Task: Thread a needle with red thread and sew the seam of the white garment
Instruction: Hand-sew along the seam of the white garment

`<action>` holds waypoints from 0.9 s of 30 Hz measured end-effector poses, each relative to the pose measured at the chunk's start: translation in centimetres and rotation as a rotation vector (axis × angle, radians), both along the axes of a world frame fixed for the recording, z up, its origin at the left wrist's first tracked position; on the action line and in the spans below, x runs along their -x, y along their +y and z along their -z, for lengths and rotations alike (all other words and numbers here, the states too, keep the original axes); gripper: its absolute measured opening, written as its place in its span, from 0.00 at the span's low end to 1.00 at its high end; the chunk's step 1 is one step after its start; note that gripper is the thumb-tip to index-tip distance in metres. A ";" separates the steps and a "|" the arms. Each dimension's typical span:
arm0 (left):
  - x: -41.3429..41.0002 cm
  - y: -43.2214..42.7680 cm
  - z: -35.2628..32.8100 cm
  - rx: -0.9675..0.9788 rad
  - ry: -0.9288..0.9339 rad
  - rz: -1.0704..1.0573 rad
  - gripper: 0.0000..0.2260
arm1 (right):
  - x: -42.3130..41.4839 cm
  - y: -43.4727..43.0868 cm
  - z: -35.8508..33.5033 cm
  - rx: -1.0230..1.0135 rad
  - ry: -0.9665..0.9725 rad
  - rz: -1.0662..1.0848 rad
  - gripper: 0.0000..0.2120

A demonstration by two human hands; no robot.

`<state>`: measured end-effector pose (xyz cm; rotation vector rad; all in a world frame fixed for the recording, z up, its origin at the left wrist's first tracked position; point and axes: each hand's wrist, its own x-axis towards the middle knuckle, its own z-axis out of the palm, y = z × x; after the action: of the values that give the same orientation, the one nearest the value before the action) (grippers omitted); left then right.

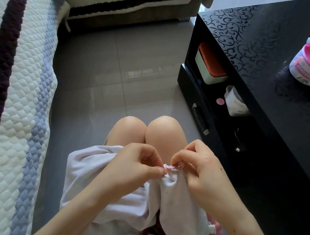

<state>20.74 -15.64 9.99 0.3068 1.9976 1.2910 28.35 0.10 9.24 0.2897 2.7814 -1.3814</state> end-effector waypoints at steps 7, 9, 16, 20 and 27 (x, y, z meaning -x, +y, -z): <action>0.1 -0.1 -0.1 -0.027 -0.026 0.000 0.08 | 0.1 0.2 0.2 0.145 -0.016 0.003 0.13; 0.1 -0.2 -0.1 -0.059 -0.071 -0.004 0.08 | 0.2 0.3 0.1 0.225 -0.038 -0.007 0.14; 0.6 -0.2 0.1 -0.215 -0.247 -0.041 0.07 | -0.1 0.4 0.3 0.543 0.019 0.024 0.08; 0.1 0.2 0.1 -0.252 -0.316 -0.050 0.03 | -0.7 -0.5 0.7 0.661 0.057 0.095 0.06; -0.2 0.2 0.0 -0.342 -0.382 -0.028 0.03 | -1.5 -1.9 0.6 0.733 0.056 0.038 0.10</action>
<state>20.99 -15.48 9.95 0.1741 1.4671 1.5775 29.84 -1.85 8.61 0.2721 2.0962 -2.2937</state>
